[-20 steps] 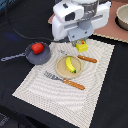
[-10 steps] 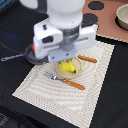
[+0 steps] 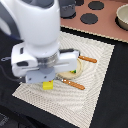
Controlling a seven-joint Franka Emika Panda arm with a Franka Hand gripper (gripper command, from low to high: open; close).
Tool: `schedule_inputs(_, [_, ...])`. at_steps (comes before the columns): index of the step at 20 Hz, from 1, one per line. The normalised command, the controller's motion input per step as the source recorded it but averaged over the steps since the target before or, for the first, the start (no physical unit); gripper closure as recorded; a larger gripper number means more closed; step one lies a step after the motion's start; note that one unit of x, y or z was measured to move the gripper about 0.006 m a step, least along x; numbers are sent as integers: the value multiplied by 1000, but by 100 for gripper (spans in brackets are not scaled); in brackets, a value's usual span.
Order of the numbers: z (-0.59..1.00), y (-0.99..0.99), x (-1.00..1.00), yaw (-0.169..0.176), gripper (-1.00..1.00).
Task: Interact with the objects in diverse but meaningful ways.
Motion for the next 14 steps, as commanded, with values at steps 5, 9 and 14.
schedule_inputs(5, [-203, -90, -471, 60, -100])
schedule_inputs(9, [-87, 215, -266, 95, -100])
schedule_inputs(14, [34, 281, -119, 74, -100])
